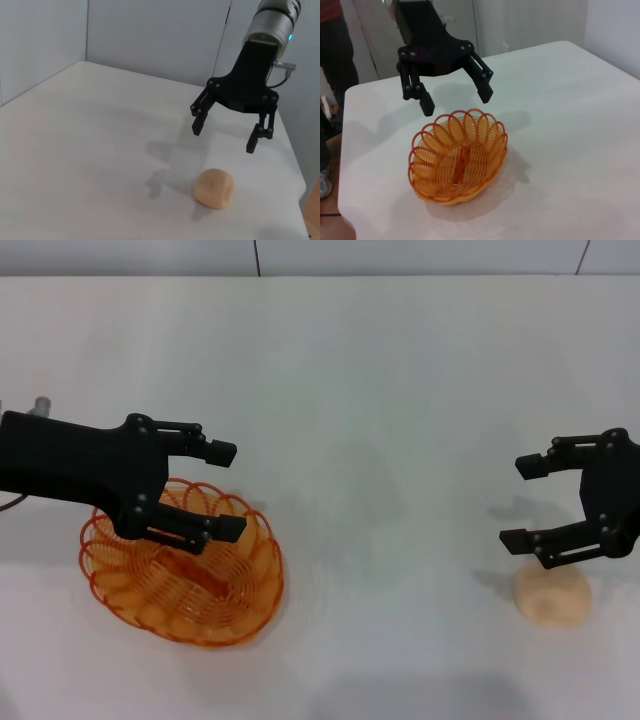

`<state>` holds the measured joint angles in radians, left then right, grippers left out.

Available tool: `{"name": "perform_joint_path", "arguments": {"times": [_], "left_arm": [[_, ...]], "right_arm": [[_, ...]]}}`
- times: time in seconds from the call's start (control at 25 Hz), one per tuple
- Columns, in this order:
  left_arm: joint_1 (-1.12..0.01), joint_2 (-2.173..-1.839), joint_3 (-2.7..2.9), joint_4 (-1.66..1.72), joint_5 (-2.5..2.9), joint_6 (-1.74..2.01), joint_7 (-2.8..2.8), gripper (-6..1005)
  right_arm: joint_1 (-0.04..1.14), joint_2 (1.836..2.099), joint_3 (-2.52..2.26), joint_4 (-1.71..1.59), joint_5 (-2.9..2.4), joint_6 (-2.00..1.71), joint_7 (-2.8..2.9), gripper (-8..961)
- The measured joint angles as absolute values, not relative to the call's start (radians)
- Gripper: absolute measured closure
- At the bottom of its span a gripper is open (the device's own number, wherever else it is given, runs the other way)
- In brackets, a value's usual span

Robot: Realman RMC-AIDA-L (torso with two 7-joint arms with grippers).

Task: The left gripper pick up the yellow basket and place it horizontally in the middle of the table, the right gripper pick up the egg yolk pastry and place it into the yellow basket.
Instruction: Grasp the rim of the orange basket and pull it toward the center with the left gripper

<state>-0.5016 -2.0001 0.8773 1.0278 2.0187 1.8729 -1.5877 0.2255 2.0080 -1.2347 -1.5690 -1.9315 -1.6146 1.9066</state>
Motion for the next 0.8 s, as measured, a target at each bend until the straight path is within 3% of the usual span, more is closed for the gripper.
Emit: {"name": "perform_joint_path", "arguments": {"times": [0.56,0.8], "left_arm": [[-0.499,-1.994,0.869,1.028,2.019,1.875,-1.591,121],[-0.489,-1.951,0.865,1.073,2.033,1.867,-1.709,121]], "right_arm": [[0.235,2.008,-1.257,-1.572,-1.932,-1.608,1.903,109],[0.236,2.008,-1.254,-1.572,-1.931,-1.607,1.905,109]]}}
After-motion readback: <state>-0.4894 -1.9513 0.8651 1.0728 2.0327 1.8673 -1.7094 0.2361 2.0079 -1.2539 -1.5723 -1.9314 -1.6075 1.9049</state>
